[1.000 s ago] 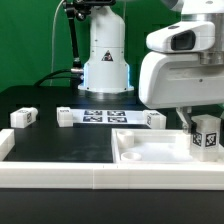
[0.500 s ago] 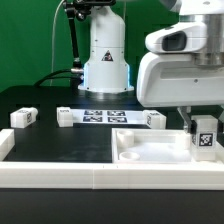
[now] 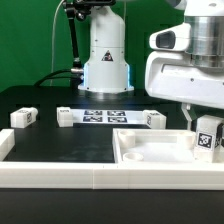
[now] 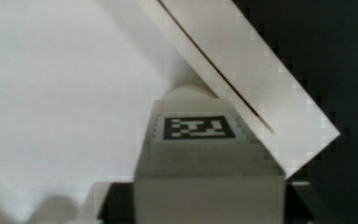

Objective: Assemble one leg

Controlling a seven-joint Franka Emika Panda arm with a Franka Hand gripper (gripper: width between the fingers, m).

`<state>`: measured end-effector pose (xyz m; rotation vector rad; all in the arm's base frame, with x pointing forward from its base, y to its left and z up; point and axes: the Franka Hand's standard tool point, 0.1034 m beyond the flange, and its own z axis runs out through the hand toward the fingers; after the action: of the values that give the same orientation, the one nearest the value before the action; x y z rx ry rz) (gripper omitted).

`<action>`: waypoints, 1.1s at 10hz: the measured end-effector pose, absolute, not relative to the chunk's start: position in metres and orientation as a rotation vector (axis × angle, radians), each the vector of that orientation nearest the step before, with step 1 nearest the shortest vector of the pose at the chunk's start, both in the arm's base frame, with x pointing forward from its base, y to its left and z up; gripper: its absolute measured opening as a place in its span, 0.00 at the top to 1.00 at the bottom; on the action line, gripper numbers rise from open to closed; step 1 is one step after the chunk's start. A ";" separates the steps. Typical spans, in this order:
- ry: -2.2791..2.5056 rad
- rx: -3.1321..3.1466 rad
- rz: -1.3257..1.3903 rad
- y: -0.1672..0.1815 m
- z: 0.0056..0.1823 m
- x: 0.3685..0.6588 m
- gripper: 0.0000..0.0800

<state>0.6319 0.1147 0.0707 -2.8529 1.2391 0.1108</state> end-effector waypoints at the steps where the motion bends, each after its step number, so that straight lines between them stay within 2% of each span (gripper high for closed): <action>1: 1.425 -2.775 0.119 0.113 0.071 0.631 0.63; 4: 1.652 -2.649 0.124 0.107 0.071 0.631 0.63; 6: 1.643 -2.655 0.125 0.107 0.070 0.631 0.63; 7: 1.602 -2.677 0.123 0.108 0.070 0.631 0.42; 8: 1.547 -2.702 0.115 0.111 0.071 0.632 0.27; 9: 1.342 -2.797 0.090 0.110 0.071 0.634 0.27; 10: 1.180 -2.861 0.070 0.111 0.071 0.634 0.21; 11: 1.039 -2.911 0.060 0.113 0.070 0.633 0.19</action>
Offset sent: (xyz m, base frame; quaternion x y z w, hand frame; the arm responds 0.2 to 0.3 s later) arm 0.0000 0.0000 0.0000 0.0000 0.0000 0.1938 0.9810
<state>0.6331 0.1130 0.0703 -2.9106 1.0385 0.0603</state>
